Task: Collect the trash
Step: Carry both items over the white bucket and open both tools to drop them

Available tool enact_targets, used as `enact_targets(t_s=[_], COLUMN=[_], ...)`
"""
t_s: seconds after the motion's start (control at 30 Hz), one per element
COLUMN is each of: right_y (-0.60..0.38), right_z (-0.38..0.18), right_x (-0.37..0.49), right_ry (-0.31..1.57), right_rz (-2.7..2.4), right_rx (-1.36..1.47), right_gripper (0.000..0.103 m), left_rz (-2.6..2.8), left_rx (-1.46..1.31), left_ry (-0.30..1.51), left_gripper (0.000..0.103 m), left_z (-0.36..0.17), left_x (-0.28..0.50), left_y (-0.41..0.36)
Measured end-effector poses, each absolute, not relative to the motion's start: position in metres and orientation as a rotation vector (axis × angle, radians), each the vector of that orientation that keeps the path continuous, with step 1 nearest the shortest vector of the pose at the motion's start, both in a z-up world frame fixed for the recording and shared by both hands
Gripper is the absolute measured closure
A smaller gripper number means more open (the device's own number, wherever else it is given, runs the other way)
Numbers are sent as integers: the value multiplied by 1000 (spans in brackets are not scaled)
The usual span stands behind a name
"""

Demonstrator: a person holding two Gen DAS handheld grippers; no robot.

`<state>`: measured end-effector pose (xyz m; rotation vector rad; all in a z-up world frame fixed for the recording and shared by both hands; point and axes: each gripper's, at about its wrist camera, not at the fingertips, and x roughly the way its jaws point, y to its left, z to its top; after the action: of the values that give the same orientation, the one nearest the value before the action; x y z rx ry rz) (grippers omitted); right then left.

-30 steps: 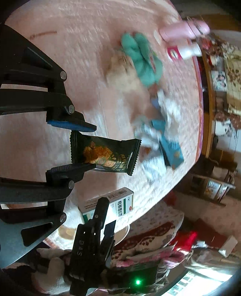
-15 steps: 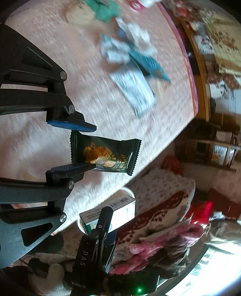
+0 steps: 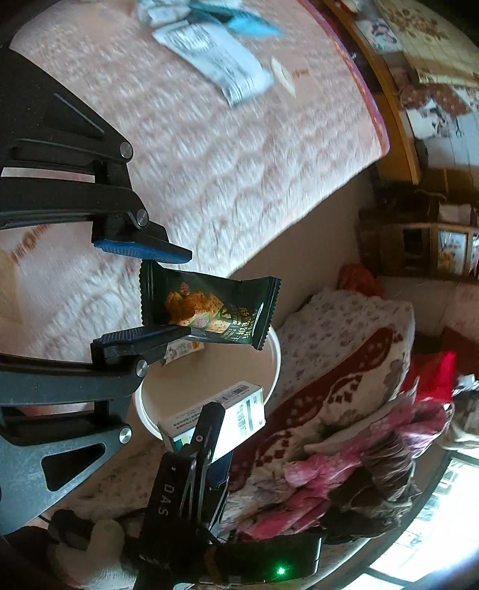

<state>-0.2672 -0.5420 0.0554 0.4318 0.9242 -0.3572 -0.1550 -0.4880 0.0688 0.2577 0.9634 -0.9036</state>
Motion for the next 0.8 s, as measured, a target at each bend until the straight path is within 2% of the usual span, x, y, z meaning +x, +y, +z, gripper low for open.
enact_targets(t_s=[0.6, 0.63, 0.7, 0.8], right_y=[-599, -600, -603, -606], right_z=[14, 13, 11, 7], right_x=[-286, -286, -289, -291], right_ry=[969, 968, 958, 970], right_rz=[-480, -485, -502, -508], right_rx=[510, 512, 525, 545], right_gripper=[42, 42, 42, 41], left_rz=[-969, -977, -990, -1004], left_rx=[284, 277, 264, 252], left_ry=[1038, 1046, 1061, 1060], left_gripper=[71, 69, 56, 50], left_z=[40, 38, 36, 36], left_x=[-163, -163, -162, -163], left_y=[-559, -560, -562, -563])
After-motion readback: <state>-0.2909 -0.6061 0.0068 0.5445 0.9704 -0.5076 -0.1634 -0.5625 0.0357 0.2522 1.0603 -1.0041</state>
